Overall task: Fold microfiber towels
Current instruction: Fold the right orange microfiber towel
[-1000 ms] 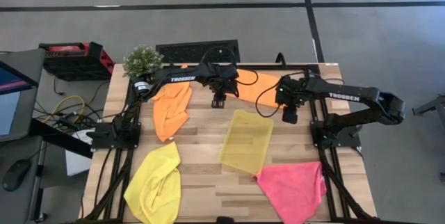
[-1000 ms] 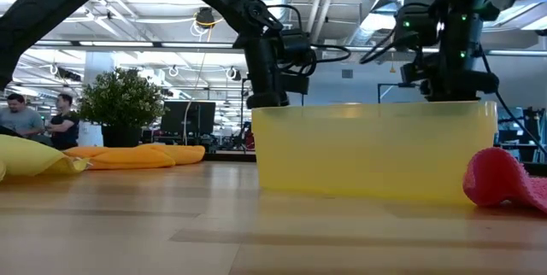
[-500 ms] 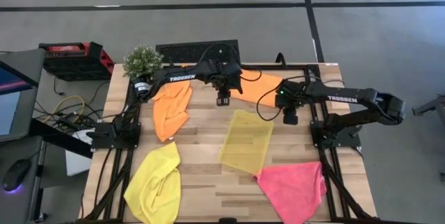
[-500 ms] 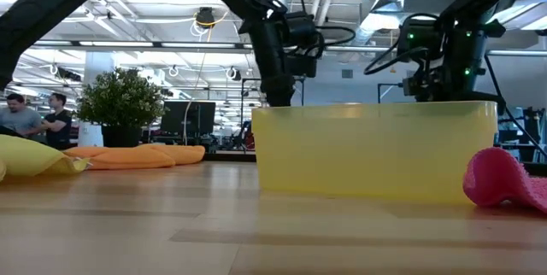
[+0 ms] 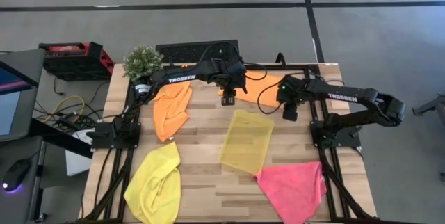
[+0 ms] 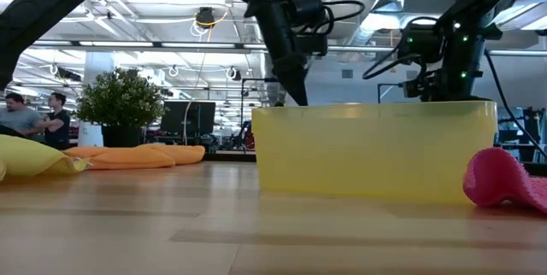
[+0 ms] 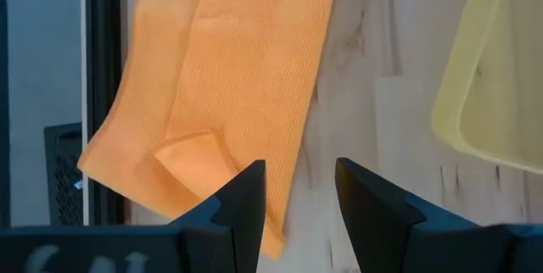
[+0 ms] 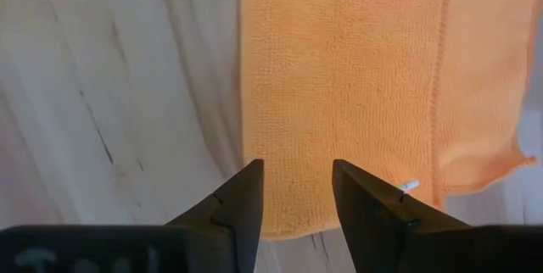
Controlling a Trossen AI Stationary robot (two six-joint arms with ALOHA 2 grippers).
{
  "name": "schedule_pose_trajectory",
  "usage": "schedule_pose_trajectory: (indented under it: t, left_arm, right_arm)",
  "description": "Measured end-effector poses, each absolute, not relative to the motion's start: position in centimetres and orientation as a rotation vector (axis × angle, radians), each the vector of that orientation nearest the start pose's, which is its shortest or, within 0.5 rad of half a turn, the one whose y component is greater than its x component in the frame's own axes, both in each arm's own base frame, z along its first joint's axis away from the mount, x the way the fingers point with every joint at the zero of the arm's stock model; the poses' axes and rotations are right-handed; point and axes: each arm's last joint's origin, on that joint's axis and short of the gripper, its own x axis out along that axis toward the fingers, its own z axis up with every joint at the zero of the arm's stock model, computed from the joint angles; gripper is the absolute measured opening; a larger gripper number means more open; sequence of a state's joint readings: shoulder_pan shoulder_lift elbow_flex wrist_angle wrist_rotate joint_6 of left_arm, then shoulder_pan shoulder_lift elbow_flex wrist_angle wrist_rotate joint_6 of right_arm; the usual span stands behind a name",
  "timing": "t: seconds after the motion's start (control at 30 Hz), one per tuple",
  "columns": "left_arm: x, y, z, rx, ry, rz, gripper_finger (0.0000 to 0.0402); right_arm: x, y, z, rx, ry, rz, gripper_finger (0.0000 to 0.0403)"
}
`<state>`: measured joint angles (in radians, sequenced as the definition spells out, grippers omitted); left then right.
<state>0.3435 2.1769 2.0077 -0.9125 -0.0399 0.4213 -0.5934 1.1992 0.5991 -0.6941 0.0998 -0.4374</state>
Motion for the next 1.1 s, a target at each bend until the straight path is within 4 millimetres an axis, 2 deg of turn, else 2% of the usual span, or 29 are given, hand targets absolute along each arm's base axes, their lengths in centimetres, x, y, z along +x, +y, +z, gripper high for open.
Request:
schedule_pose_trajectory:
  t: [0.23, 0.4, 0.57, 0.67, 0.8, 0.83, 1.1]
  left_arm:
    - [44.1, 15.9, 26.3, 0.205, 1.097, 0.129, 0.0137]
    - [44.1, 15.9, 26.6, 0.205, 1.098, 0.130, 0.0137]
    - [44.0, 15.9, 26.8, 0.204, 1.102, 0.129, 0.0137]
    - [43.9, 15.8, 26.8, 0.192, 1.113, 0.130, 0.0137]
    - [43.6, 15.7, 26.7, 0.157, 1.148, 0.137, 0.0137]
    - [43.5, 15.6, 26.7, 0.145, 1.155, 0.141, 0.0137]
    - [42.4, 15.0, 27.7, 0.096, 1.210, 0.212, 0.0137]
  right_arm:
    - [15.7, -11.0, 15.3, 0.016, 1.419, -0.243, 0.0162]
    - [16.3, -11.6, 13.7, 0.006, 1.493, -0.266, 0.0158]
    - [16.4, -11.8, 13.0, 0.005, 1.547, -0.266, 0.0148]
    - [16.7, -11.7, 13.4, -0.019, 1.564, -0.272, 0.0113]
    - [17.3, -12.2, 15.1, -0.035, 1.542, -0.288, 0.0023]
    - [17.5, -12.3, 15.5, -0.044, 1.535, -0.286, 0.0014]
    - [19.9, -13.9, 18.8, -0.163, 1.438, -0.265, 0.0007]
